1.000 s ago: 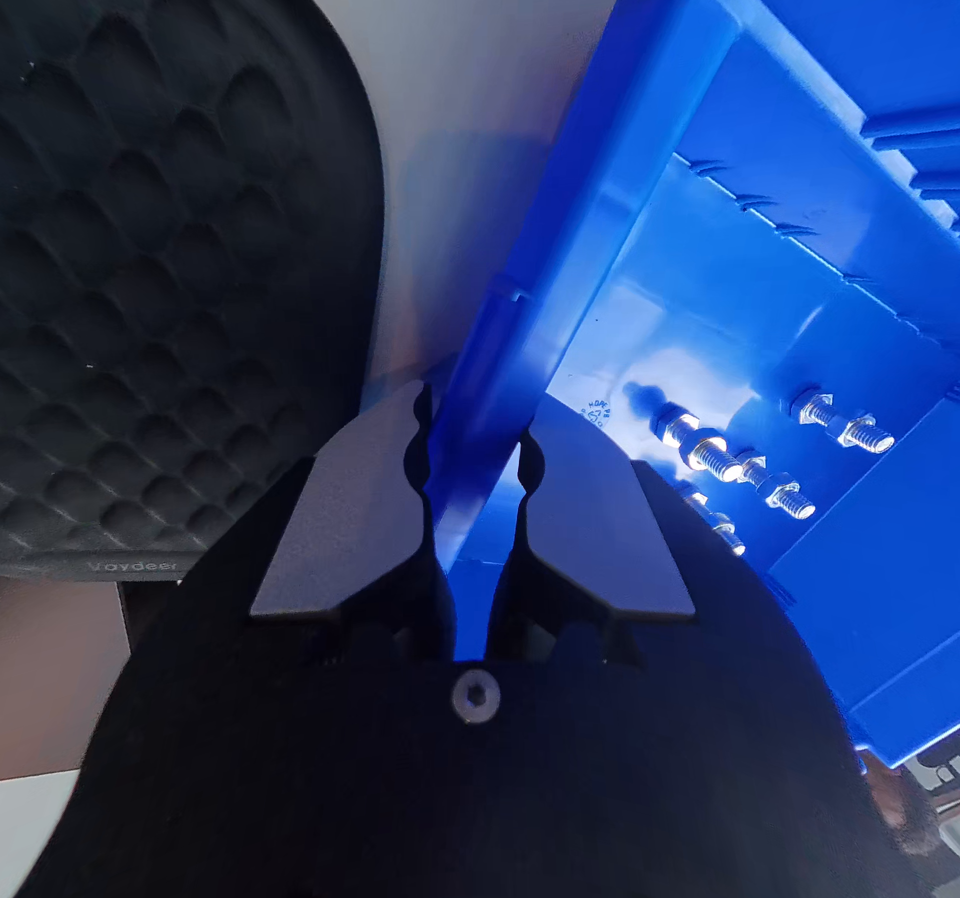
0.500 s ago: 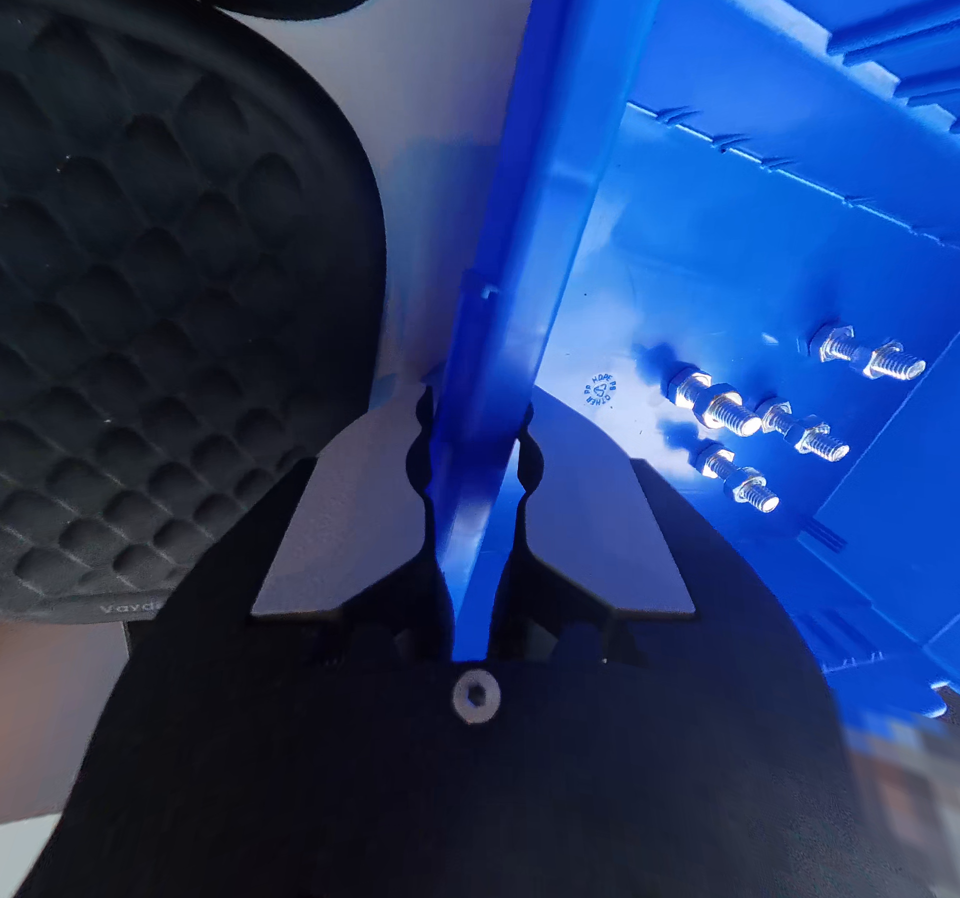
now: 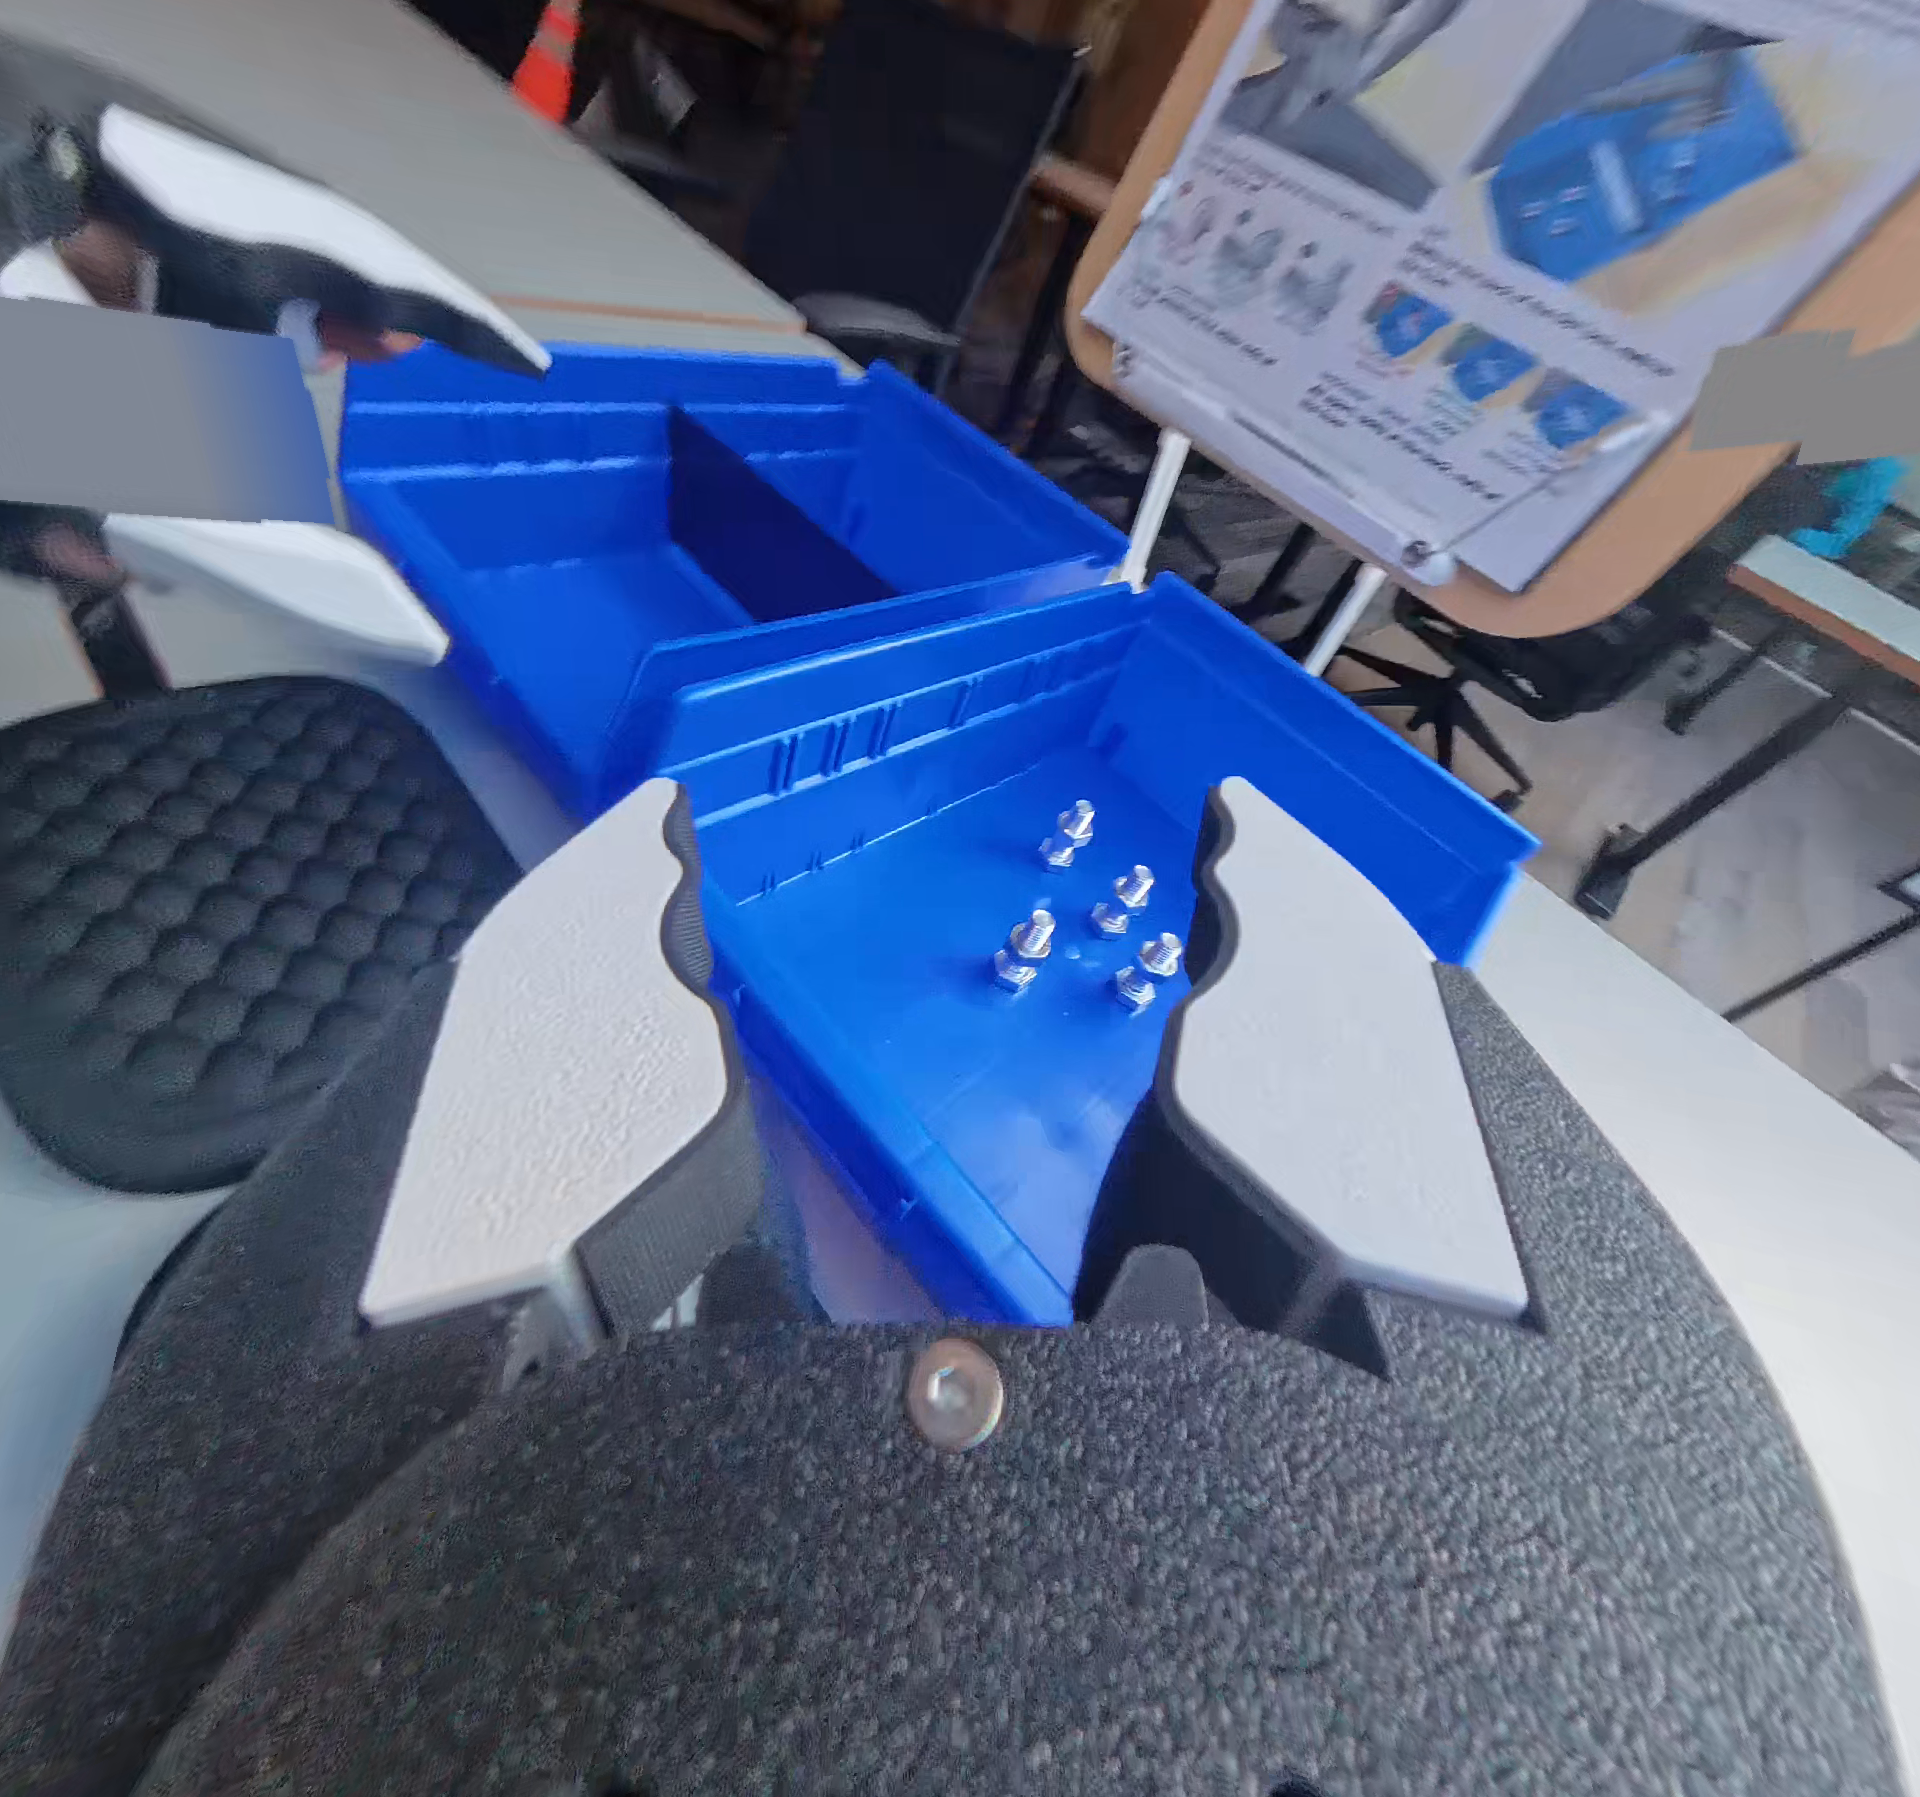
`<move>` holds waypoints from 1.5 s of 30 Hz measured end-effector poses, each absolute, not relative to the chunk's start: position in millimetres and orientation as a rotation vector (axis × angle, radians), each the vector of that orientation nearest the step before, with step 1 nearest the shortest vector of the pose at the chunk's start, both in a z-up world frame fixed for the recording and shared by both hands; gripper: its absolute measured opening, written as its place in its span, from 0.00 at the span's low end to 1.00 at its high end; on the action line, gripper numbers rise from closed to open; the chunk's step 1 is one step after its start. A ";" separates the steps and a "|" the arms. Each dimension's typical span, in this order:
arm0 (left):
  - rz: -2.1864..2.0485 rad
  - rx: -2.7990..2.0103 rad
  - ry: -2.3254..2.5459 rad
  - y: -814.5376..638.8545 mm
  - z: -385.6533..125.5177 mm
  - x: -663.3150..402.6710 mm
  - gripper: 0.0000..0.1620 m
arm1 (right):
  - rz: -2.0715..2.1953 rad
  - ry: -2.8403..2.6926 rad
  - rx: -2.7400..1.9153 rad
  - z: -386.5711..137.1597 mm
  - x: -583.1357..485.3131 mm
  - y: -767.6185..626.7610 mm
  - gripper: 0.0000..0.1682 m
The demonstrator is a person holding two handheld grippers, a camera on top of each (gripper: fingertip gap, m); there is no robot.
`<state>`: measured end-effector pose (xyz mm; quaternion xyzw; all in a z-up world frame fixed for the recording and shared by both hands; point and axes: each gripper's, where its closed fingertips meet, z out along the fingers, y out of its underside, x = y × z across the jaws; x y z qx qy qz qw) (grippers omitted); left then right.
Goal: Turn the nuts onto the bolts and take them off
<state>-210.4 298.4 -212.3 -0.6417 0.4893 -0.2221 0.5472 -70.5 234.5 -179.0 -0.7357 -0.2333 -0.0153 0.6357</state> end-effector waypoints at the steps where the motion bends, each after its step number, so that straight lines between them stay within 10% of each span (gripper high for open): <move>1: -0.525 -1.519 1.121 290.0 -212.8 -204.6 0.67 | -0.060 -0.437 -1.647 -175.2 -63.3 228.9 0.58; 16: -0.397 -1.642 0.852 273.4 -247.4 -148.9 0.30 | -0.222 0.075 -1.720 -232.0 18.0 187.8 0.33; 34: -0.027 -1.677 0.916 312.5 -271.5 -134.8 0.20 | -0.145 0.098 -2.025 -290.7 36.6 234.2 0.29; 38: 0.105 -1.618 0.962 319.3 -268.6 -138.6 0.09 | -0.274 0.063 -2.073 -299.6 47.0 241.6 0.05; 45: 0.042 -1.405 1.000 300.8 -239.7 -124.3 0.04 | -0.332 0.057 -1.956 -280.4 56.9 224.5 0.03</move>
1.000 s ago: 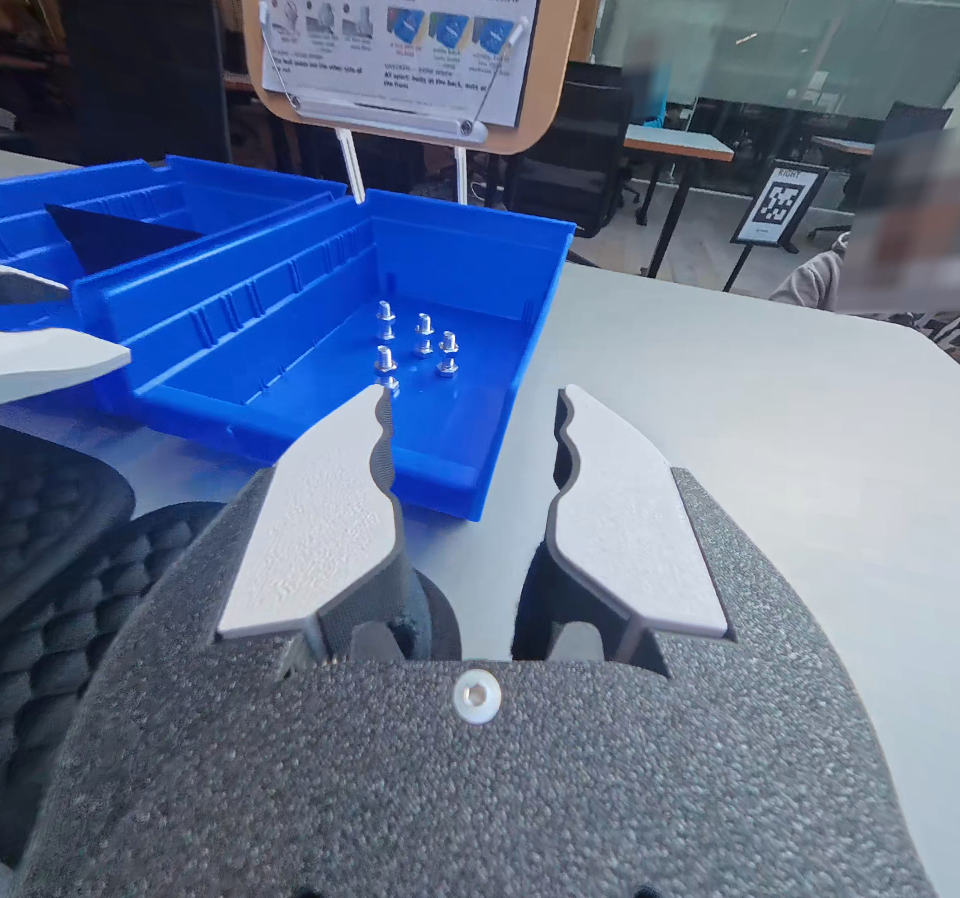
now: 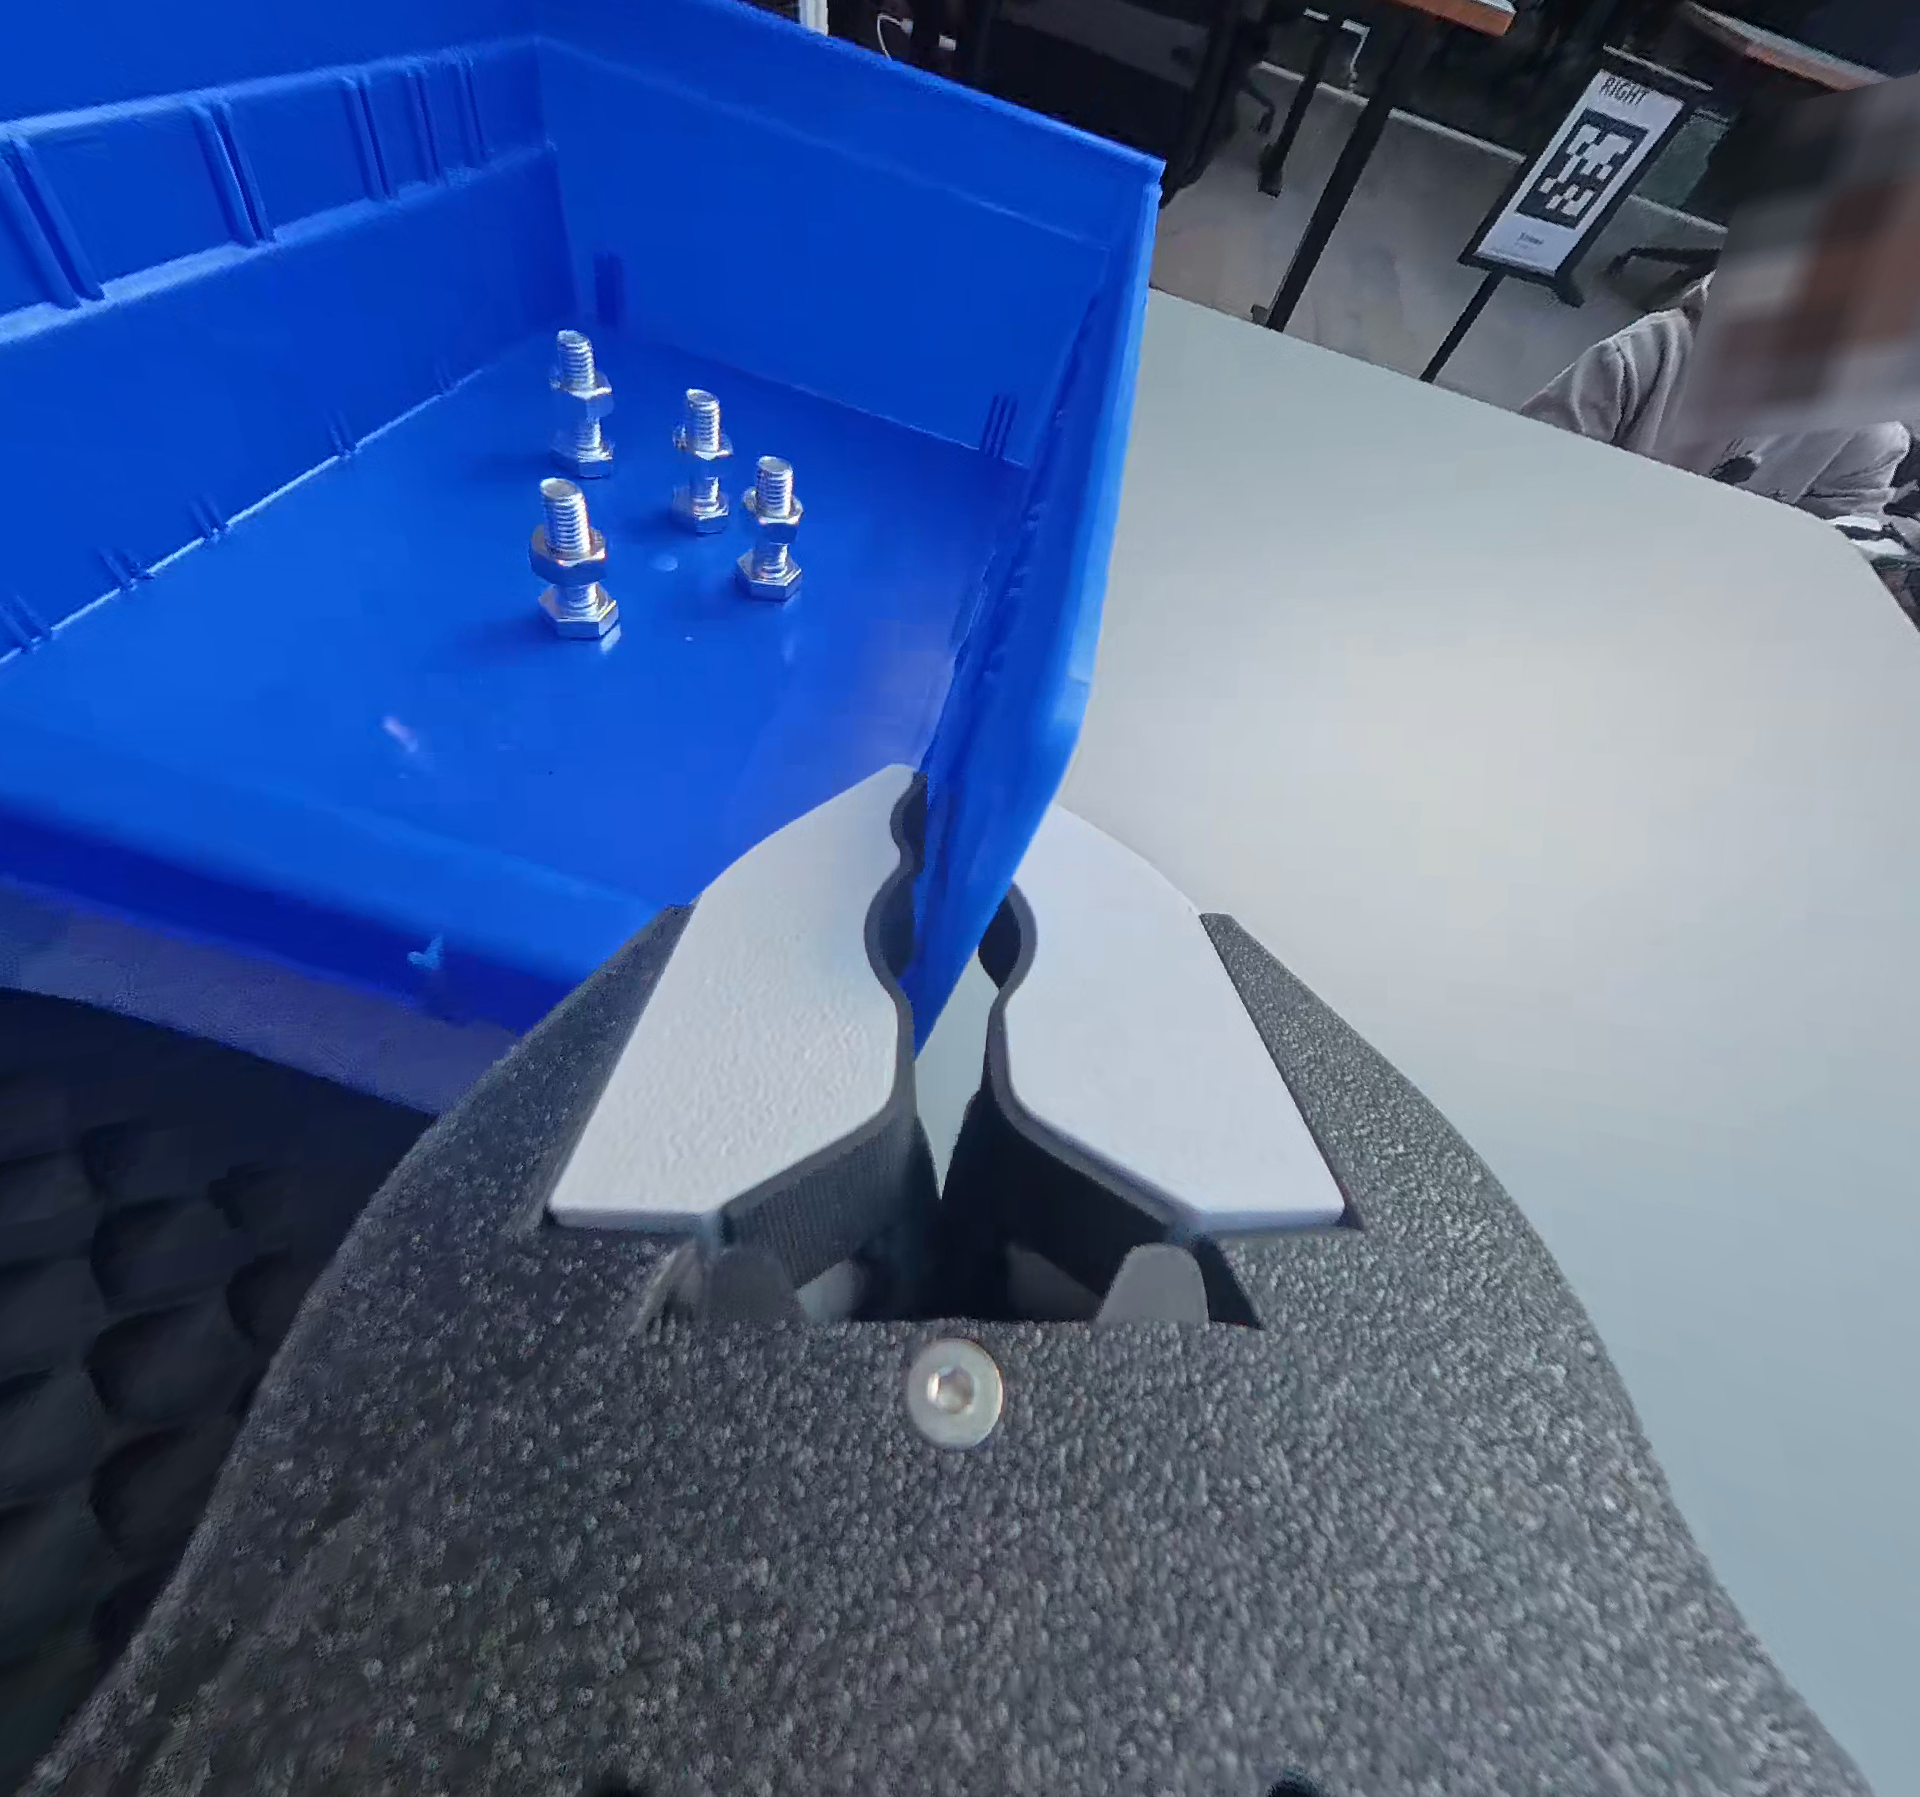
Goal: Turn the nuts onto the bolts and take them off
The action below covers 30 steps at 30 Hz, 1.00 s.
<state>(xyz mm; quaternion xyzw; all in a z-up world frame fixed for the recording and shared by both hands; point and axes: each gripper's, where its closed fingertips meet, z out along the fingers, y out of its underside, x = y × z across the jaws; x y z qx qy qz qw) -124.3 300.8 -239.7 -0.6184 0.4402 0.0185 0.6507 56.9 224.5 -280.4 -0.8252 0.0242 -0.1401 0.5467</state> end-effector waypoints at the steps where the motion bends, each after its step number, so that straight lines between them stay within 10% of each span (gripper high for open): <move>1: 0.008 -1.387 0.999 296.6 -235.1 -121.4 0.04 | -0.331 0.071 -1.947 -278.0 58.4 220.0 0.03; 30: 0.156 -1.256 0.704 293.5 -104.6 -332.6 0.03 | -0.173 -0.145 -1.669 -152.3 -151.7 278.7 0.03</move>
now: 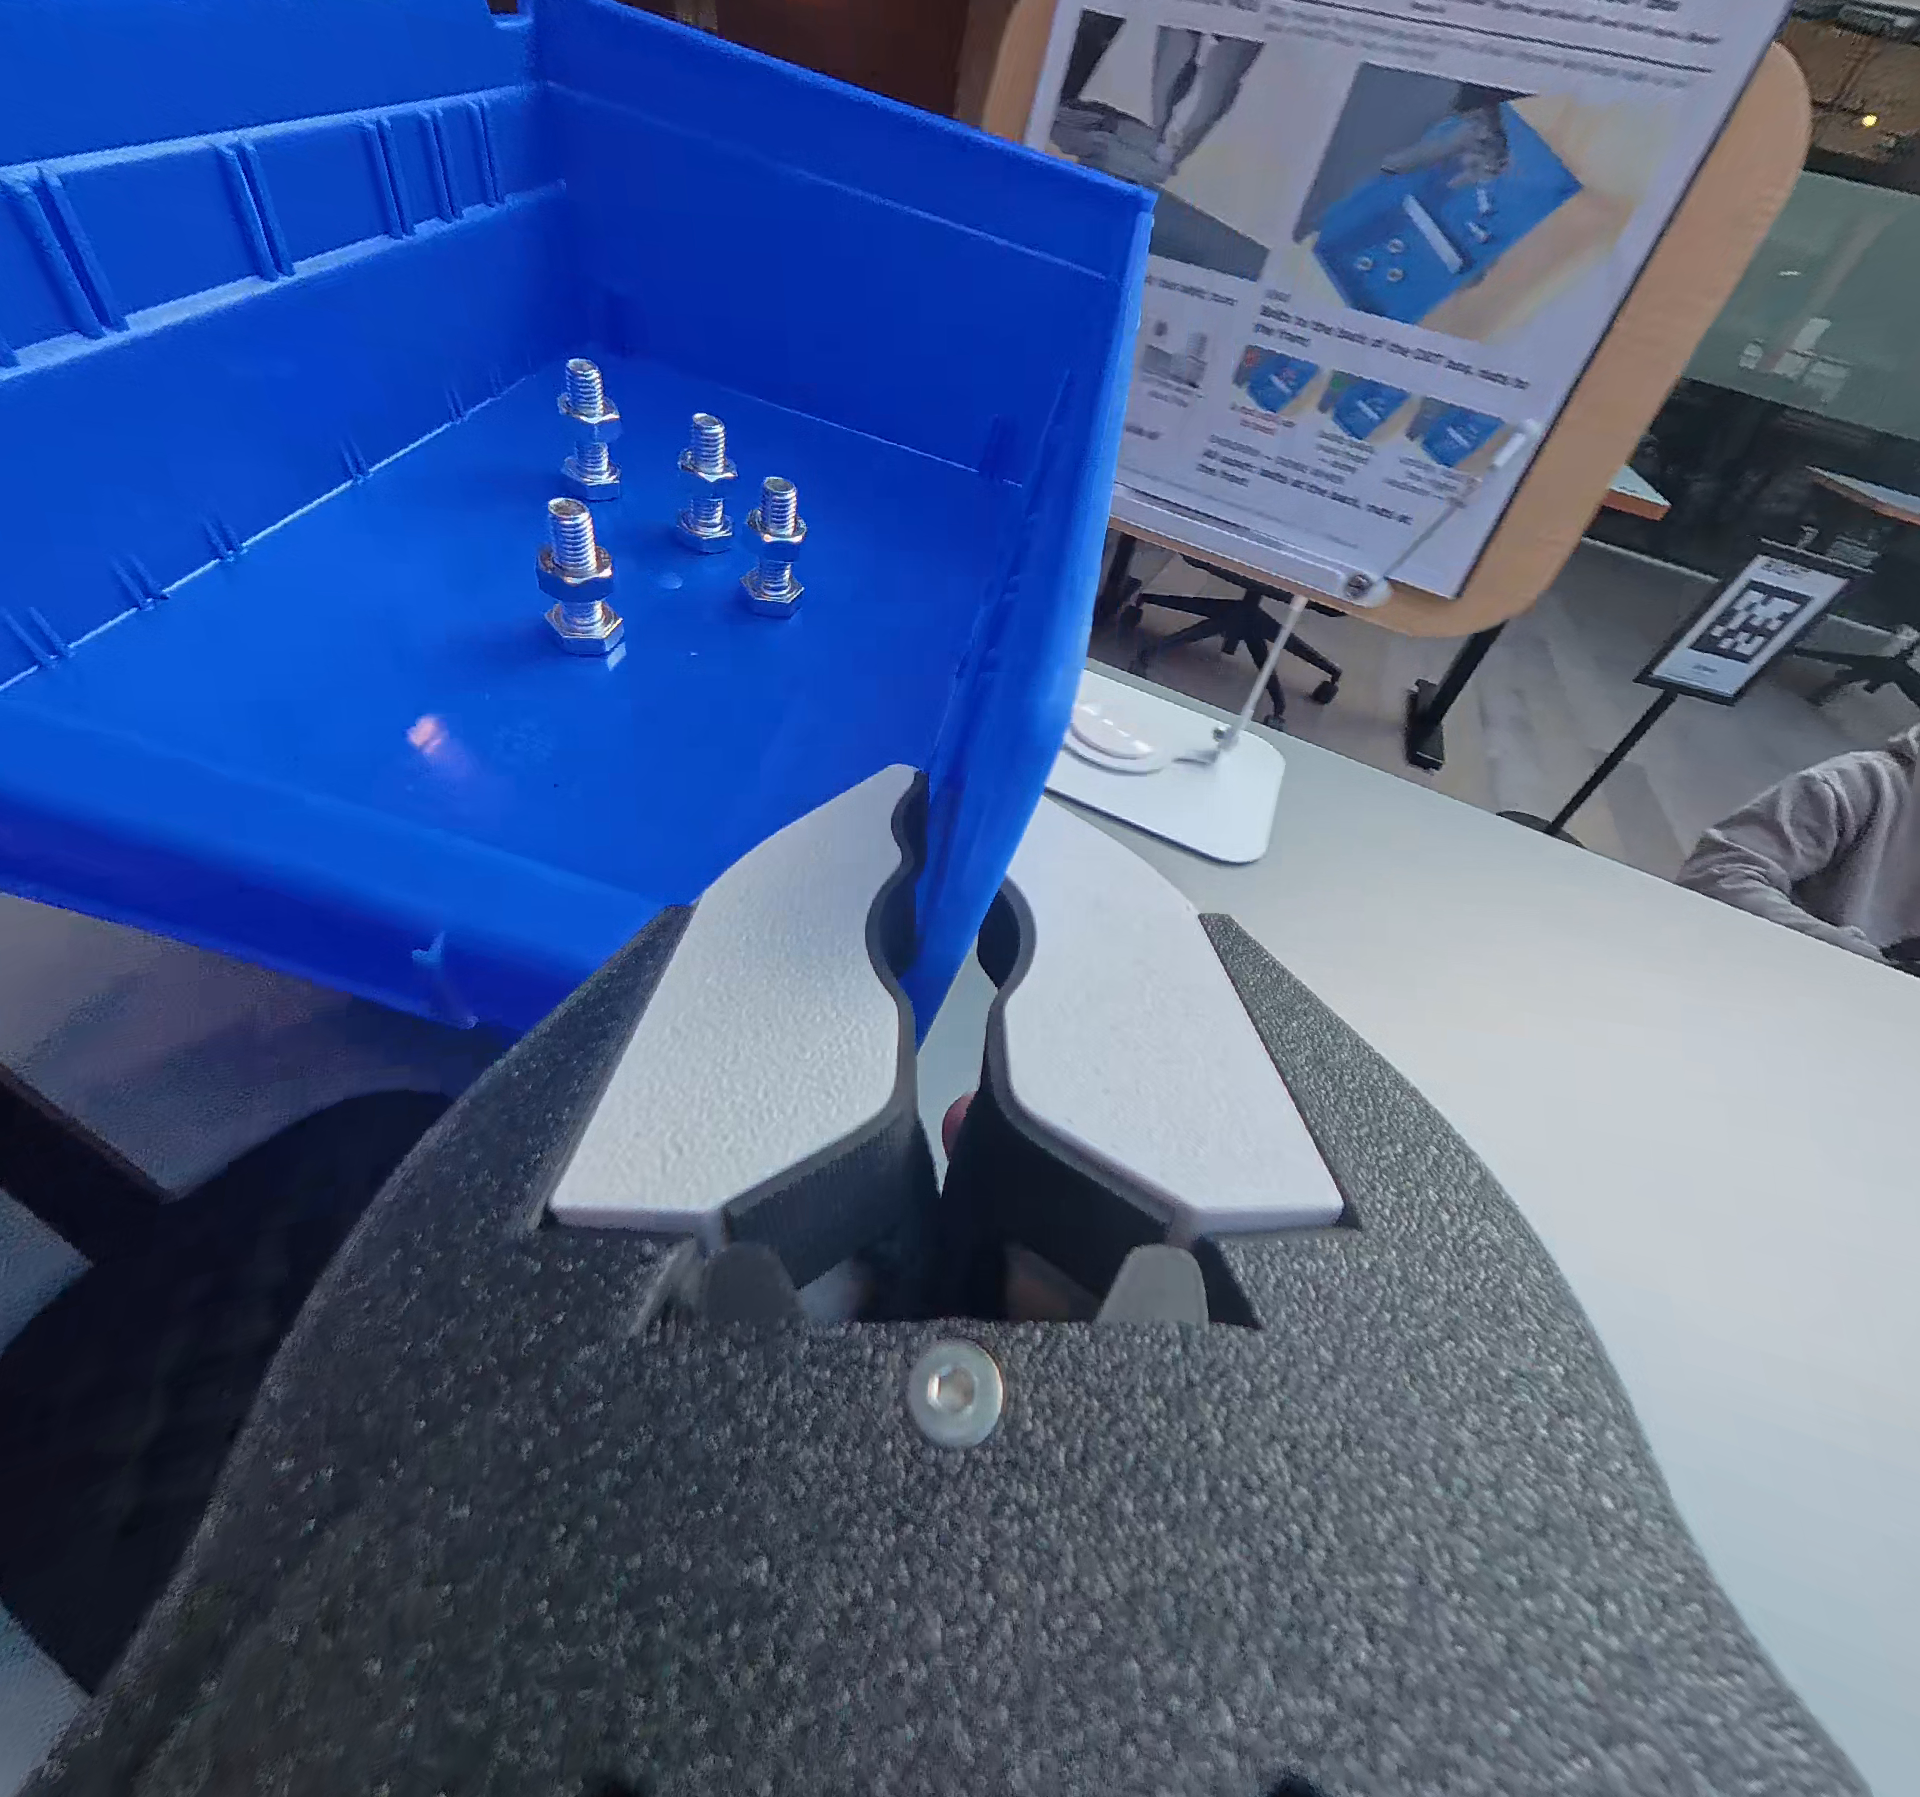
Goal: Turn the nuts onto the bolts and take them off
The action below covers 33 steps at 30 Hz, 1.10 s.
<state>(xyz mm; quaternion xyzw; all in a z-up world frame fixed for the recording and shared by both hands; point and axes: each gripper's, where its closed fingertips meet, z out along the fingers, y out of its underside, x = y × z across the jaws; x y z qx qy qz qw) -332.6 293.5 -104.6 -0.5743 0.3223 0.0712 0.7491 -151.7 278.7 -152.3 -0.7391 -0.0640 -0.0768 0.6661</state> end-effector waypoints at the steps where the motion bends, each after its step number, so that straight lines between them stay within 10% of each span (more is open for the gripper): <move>1: 0.172 -1.260 0.686 295.9 -104.1 -348.9 0.03 | -0.156 -0.161 -1.663 -152.2 -167.7 285.5 0.03; 33: 0.272 -1.516 0.445 386.5 -237.5 -615.4 0.03 | -0.072 -0.447 -1.751 -265.9 -421.3 413.6 0.03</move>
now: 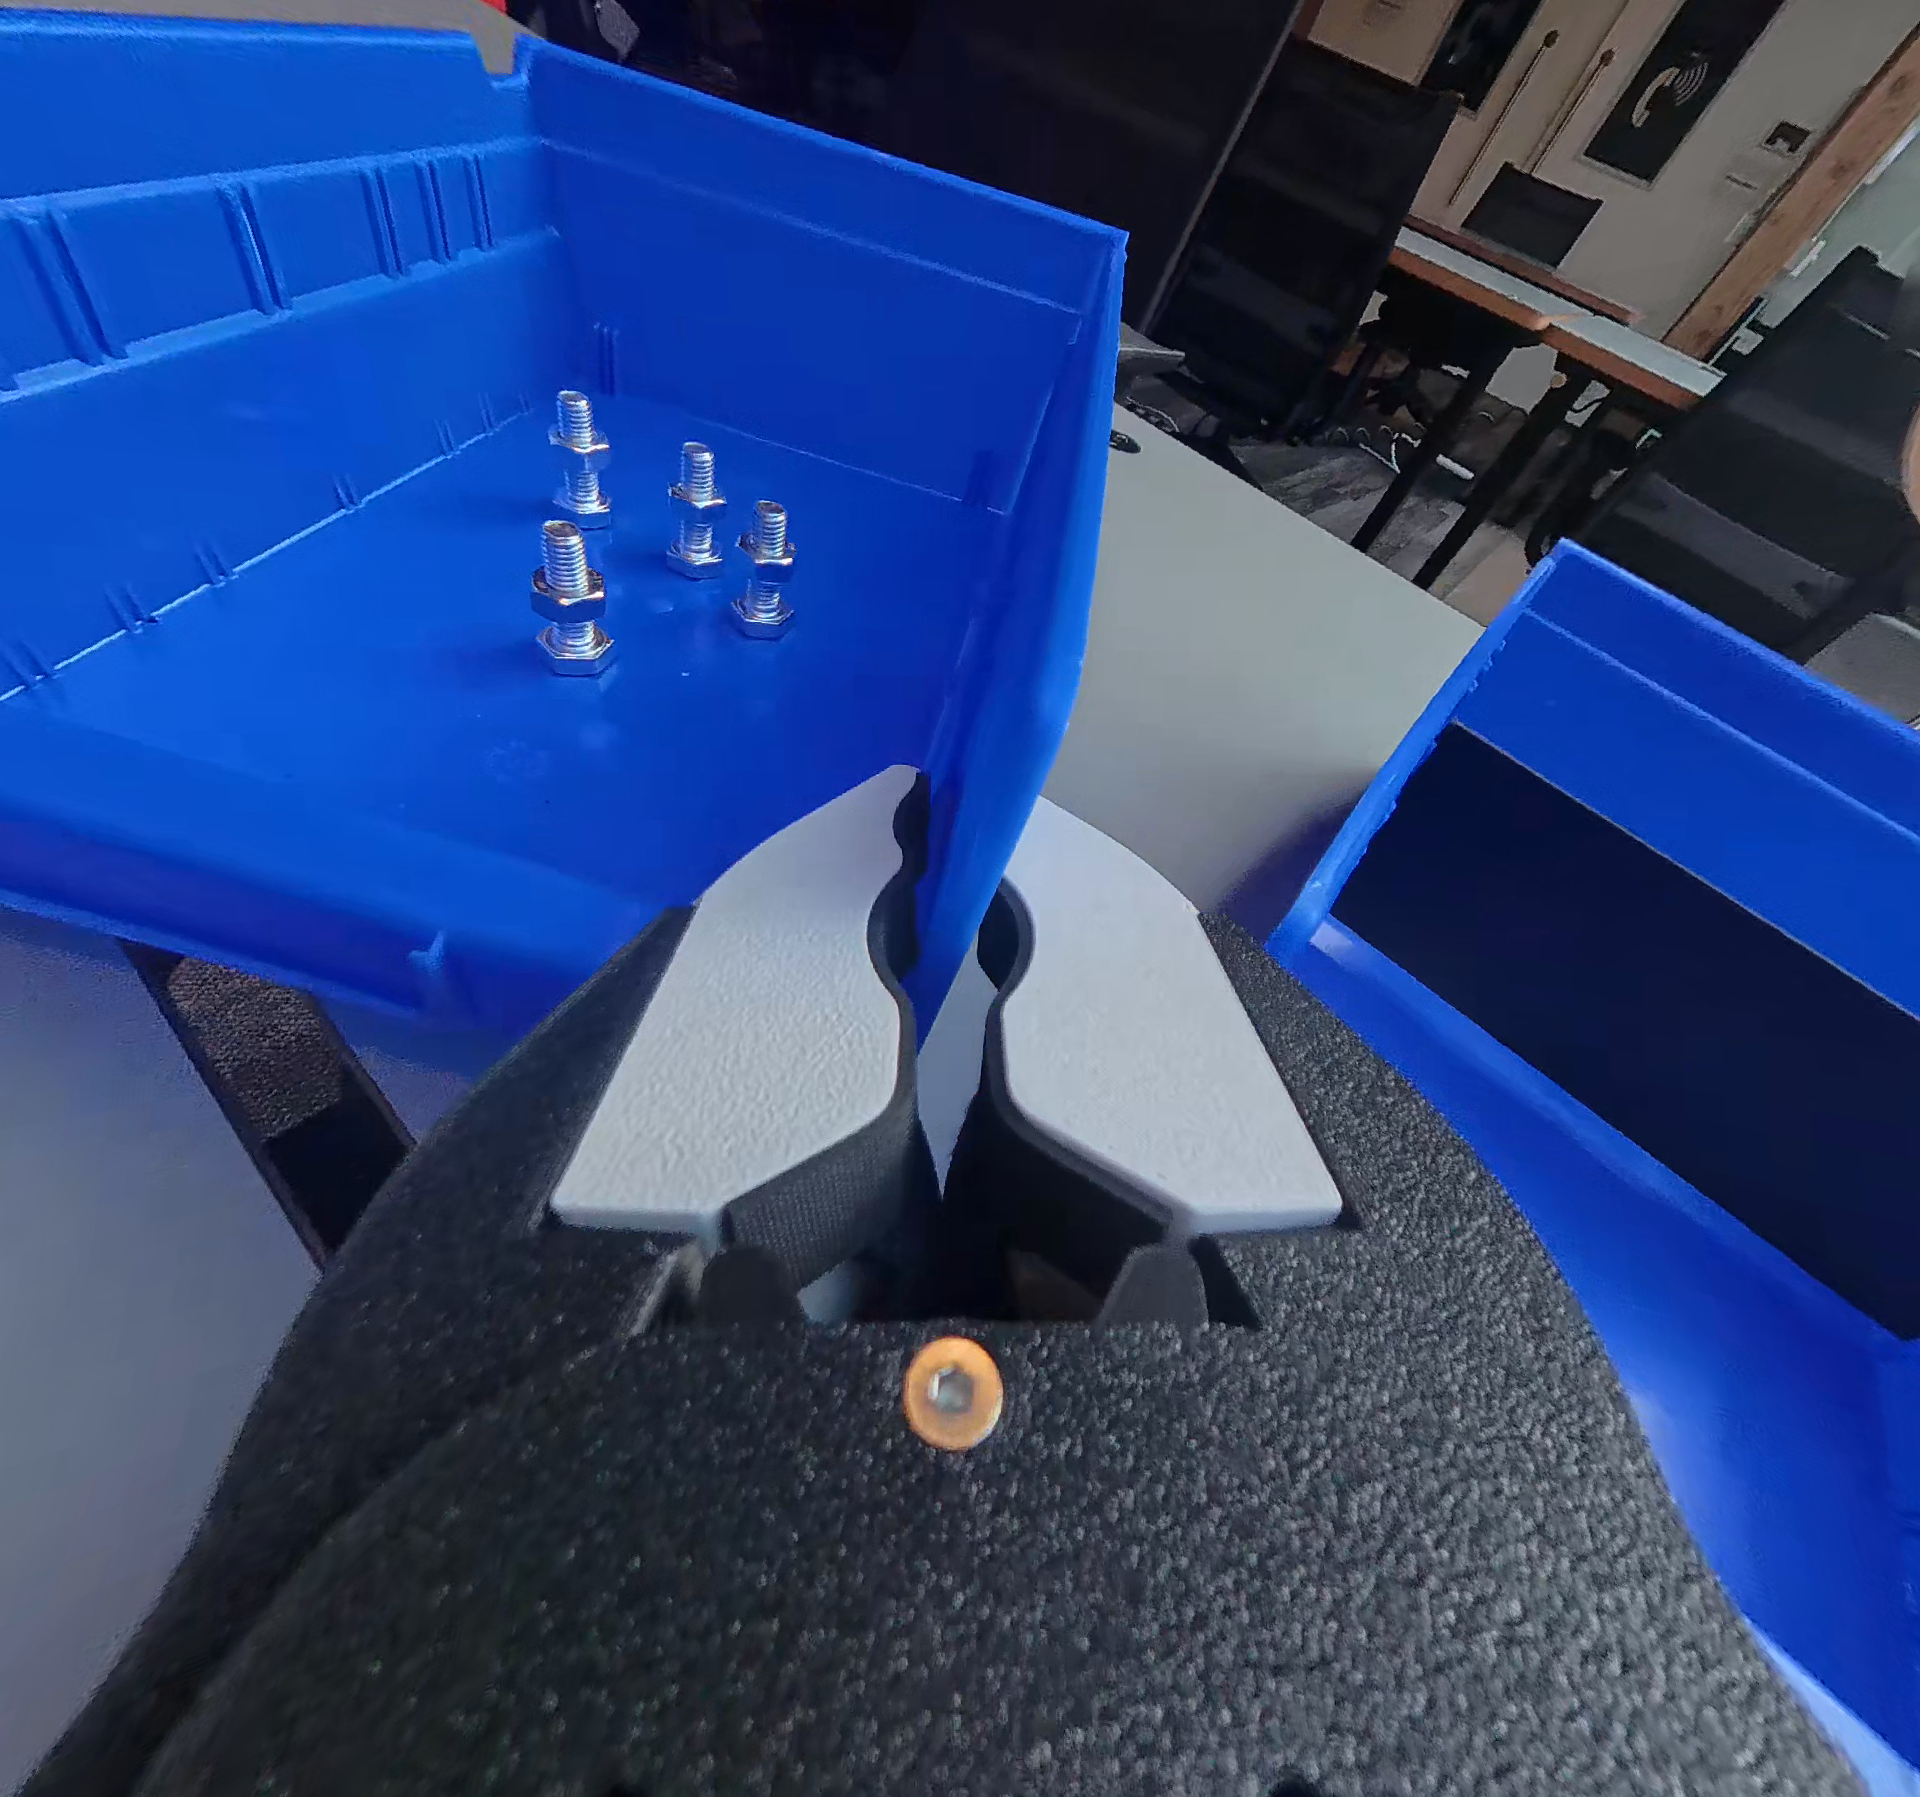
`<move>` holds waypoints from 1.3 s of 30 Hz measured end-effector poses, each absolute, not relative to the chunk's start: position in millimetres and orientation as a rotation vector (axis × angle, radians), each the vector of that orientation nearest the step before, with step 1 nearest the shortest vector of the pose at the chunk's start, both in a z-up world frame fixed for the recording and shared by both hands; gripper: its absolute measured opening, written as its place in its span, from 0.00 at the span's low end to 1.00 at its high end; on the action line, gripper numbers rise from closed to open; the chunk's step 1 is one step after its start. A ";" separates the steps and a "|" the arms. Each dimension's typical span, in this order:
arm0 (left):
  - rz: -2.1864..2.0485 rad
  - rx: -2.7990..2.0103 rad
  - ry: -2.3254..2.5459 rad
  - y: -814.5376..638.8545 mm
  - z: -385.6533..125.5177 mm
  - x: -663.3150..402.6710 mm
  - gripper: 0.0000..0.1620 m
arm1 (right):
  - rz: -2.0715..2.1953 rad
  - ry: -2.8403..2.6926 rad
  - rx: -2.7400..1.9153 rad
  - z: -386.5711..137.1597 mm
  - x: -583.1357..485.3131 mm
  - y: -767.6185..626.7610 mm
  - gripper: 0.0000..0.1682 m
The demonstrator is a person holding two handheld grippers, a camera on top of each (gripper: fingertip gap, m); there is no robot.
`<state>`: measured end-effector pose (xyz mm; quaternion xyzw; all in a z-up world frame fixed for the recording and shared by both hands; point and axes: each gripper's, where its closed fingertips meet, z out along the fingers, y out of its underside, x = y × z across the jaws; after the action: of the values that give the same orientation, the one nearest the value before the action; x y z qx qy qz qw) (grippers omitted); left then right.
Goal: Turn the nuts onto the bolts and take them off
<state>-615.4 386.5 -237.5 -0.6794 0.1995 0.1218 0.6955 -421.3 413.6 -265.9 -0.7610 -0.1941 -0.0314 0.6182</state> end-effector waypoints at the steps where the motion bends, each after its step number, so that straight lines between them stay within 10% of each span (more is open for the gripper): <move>1: 0.267 -1.522 0.446 387.7 -240.6 -614.2 0.03 | -0.076 -0.445 -1.758 -268.9 -419.9 414.4 0.03; 12: 0.284 -1.553 0.422 390.3 -258.8 -613.1 0.06 | -0.224 -0.537 -1.740 -286.3 -414.7 413.3 0.15; 24: 0.063 -1.531 0.418 352.1 -208.3 -564.4 0.51 | 0.092 -0.317 -1.522 -207.8 -373.9 342.2 0.48; 39: 0.030 -1.645 0.954 385.0 -230.5 -361.4 0.35 | -0.239 -0.020 -1.790 -244.6 -151.3 310.5 0.43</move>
<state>-361.4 385.0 -230.5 -0.7041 0.4082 0.0128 0.5809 -151.3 310.5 -244.6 -0.7784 -0.0089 -0.1037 0.6191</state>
